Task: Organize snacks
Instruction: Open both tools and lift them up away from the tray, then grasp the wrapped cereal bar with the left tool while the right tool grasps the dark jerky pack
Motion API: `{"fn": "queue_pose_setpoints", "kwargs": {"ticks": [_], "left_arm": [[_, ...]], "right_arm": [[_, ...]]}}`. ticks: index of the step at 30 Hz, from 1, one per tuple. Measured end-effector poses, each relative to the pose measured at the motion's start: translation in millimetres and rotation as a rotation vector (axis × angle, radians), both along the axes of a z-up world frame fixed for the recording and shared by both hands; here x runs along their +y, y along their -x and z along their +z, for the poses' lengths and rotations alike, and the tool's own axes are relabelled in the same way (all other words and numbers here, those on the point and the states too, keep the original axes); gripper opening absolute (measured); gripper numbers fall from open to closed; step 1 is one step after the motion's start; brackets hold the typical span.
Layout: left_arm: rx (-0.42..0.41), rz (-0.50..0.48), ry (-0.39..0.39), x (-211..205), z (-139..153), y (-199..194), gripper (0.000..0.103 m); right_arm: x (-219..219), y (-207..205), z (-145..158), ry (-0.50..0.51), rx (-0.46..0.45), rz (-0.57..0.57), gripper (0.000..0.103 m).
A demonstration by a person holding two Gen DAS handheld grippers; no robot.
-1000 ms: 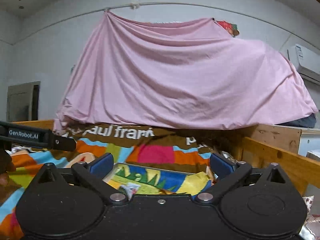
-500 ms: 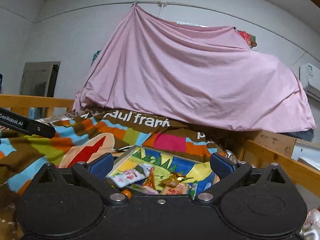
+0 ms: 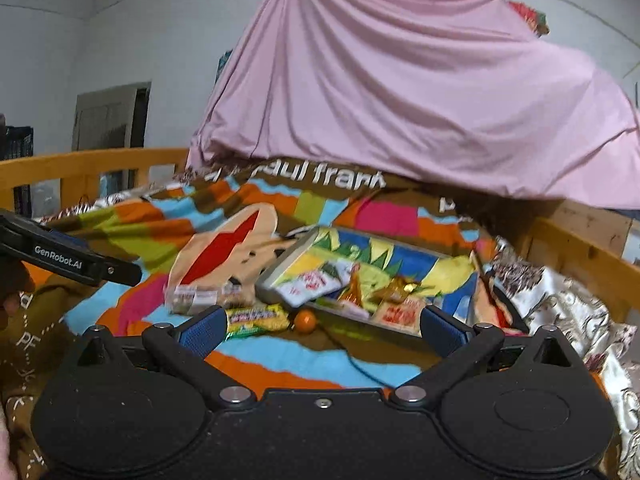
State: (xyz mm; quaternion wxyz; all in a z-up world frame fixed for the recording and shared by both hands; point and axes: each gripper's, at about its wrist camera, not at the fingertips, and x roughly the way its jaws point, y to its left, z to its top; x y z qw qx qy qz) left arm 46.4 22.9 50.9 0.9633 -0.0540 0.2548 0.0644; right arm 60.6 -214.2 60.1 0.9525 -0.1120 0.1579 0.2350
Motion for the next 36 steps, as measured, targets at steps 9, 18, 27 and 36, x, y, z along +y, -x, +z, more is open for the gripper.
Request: {"fn": "queue_pose_setpoints", "kwargs": {"ticks": [9, 18, 27, 36], "left_arm": [[0.126, 0.001, -0.032, -5.3, -17.8, -16.2, 0.103], [0.176, -0.052, 0.008, 16.5, -21.1, -38.3, 0.103], [0.188, -0.125, -0.085, 22.7, -29.3, -60.8, 0.103], [0.219, -0.239, -0.277, 15.0, -46.3, -95.2, 0.103]], "right_arm": [[18.1, -11.5, -17.2, 0.077, 0.102, 0.068, 0.102], [40.2, -32.1, -38.0, 0.172, 0.198, 0.276, 0.102], [50.0, -50.9, -53.6, 0.230, 0.218, 0.428, 0.102], [58.2, -77.1, -75.5, 0.297, 0.270, 0.608, 0.094]]}}
